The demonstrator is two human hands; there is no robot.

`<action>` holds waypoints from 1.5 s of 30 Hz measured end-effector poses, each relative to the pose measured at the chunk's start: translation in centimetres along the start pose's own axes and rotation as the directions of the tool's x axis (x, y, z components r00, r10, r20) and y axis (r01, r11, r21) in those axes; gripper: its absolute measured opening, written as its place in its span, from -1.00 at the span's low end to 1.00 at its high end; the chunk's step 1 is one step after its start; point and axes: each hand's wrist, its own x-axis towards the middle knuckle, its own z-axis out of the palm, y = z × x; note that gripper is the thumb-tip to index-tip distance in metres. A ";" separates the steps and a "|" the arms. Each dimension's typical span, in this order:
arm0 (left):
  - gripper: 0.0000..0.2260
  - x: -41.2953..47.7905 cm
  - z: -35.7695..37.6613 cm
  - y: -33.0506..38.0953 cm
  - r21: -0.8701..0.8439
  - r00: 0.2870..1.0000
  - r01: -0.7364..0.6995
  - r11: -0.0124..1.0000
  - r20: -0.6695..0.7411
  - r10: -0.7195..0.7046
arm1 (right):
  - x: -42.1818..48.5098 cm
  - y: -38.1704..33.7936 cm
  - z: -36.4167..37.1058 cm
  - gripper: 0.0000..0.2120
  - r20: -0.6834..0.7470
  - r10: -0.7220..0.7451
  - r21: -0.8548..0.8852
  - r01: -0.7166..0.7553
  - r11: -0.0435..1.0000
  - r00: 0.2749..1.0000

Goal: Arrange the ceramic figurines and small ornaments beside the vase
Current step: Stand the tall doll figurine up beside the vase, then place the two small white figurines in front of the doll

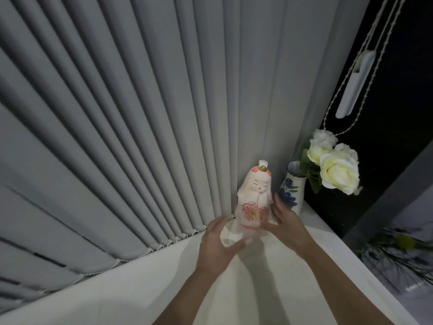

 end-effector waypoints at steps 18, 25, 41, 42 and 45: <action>-0.52 -21.9 -11.7 -5.1 0.142 0.994 0.075 0.987 0.073 -0.086 | -19.2 1.9 7.0 -0.16 0.401 -0.005 -0.440 0.198 0.876 0.916; -0.28 -25.5 -10.4 -6.9 0.321 0.912 -0.001 0.947 0.389 -0.131 | -21.1 4.2 9.2 -0.30 0.513 0.079 -0.634 0.316 0.706 0.855; -0.66 -23.0 -8.7 -7.9 0.496 0.903 -0.216 0.841 0.429 -0.021 | -19.5 3.5 10.2 -0.62 0.501 -0.023 -0.686 0.413 0.600 0.865; -0.68 -22.1 -8.9 -7.6 0.493 0.904 -0.232 0.838 0.427 -0.002 | -18.9 3.0 9.9 -0.63 0.488 -0.051 -0.679 0.415 0.605 0.872; -0.67 -18.2 -9.7 -6.5 0.475 0.908 -0.259 0.841 0.415 0.045 | -16.5 1.6 8.8 -0.62 0.412 -0.117 -0.672 0.388 0.631 0.904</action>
